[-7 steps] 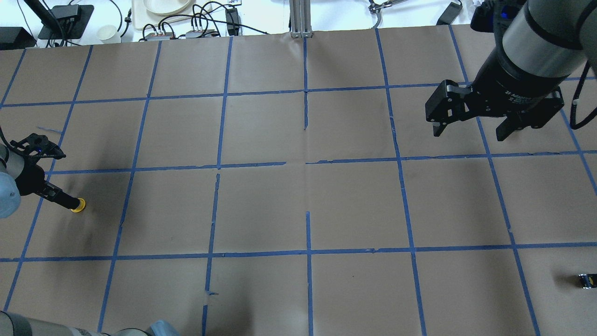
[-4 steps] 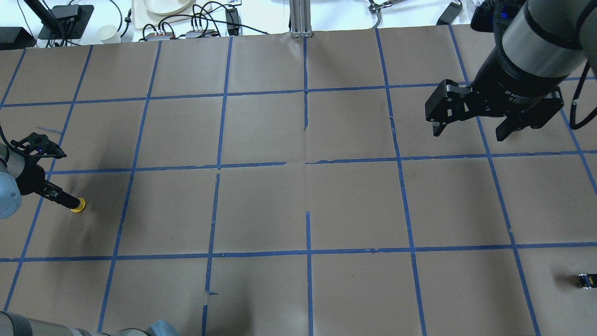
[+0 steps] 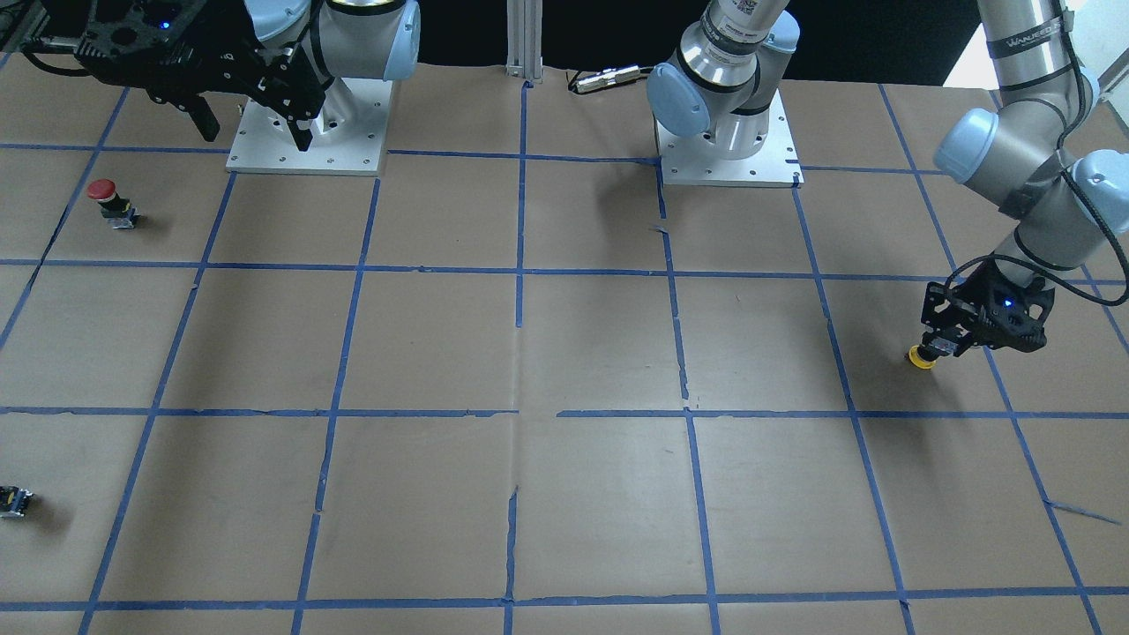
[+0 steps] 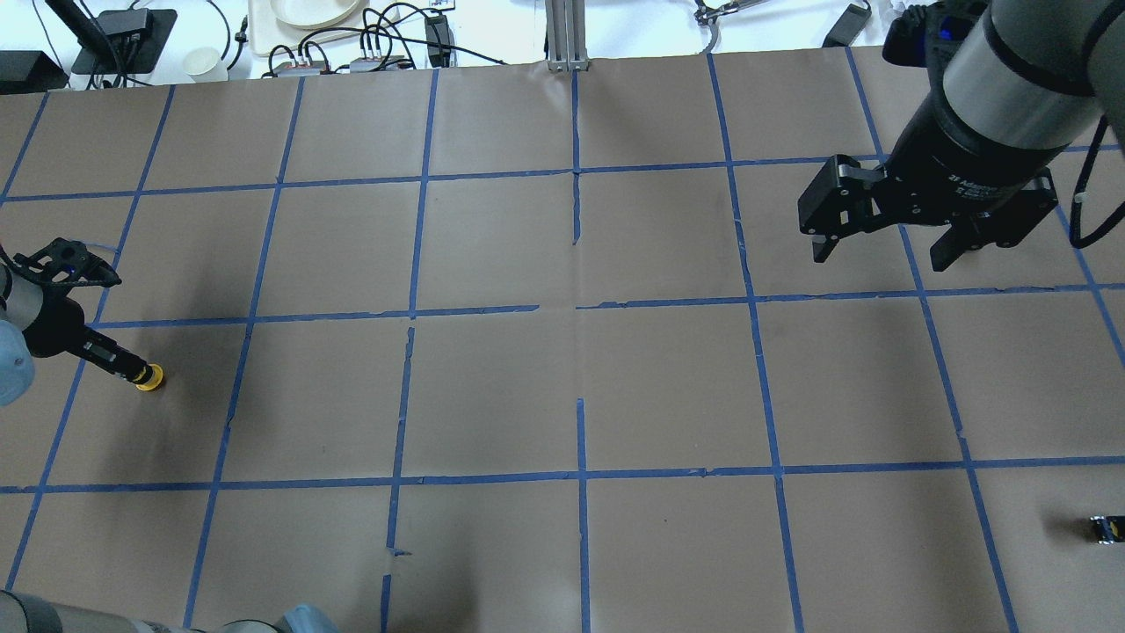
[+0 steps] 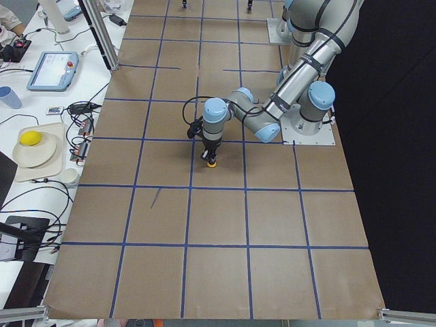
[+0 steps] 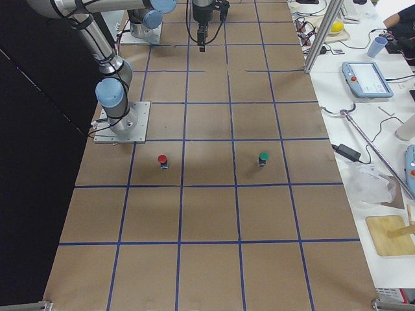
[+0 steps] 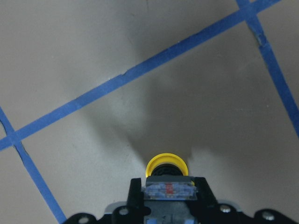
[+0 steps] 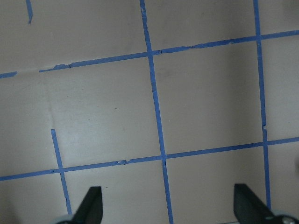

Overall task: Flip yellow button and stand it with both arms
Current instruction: 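Close the left gripper on the yellow button's base, then lift the yellow button with the left gripper while the right gripper approaches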

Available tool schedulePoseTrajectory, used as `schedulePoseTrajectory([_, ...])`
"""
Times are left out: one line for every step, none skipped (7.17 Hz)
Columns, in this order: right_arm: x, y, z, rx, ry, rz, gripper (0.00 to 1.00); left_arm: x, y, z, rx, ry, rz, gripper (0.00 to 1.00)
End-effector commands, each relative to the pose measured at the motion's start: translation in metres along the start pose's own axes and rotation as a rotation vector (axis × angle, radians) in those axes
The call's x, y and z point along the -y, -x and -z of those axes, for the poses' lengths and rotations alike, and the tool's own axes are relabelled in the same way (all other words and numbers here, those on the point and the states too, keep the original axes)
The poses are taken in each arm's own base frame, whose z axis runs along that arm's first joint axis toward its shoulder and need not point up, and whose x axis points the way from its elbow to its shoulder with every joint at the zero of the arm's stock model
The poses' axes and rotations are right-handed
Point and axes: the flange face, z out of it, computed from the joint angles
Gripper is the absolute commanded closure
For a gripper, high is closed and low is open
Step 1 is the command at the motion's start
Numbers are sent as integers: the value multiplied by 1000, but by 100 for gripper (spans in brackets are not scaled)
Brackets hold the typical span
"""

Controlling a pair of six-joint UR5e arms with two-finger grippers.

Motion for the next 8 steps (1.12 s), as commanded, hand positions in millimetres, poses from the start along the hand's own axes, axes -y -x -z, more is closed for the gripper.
schedulePoseTrajectory([2, 1, -2, 5, 9, -40, 0, 7, -25, 39, -129, -59, 74, 79])
schedulePoseTrajectory([0, 2, -2, 7, 12, -177, 0, 12, -51, 58, -229, -97, 124, 79])
schedulePoseTrajectory([-1, 5, -2, 40, 24, -306, 0, 25, -81, 70, -293, -86, 153, 79])
schedulePoseTrajectory([1, 12, -2, 114, 43, -321, 0, 42, -114, 82, -348, -83, 183, 79])
schedulePoseTrajectory([3, 18, -1, 186, 67, -361, 0, 52, -151, 93, -462, -80, 222, 79])
schedulePoseTrajectory([13, 26, -11, 287, 147, -506, 0, 60, -180, 102, -564, -95, 267, 79])
schedulePoseTrajectory([22, 26, -10, 409, 209, -598, 0, 66, -216, 115, -695, -103, 275, 79])
schedulePoseTrajectory([29, 18, -9, 473, 231, -637, 0, 71, -233, 125, -808, -156, 312, 79])
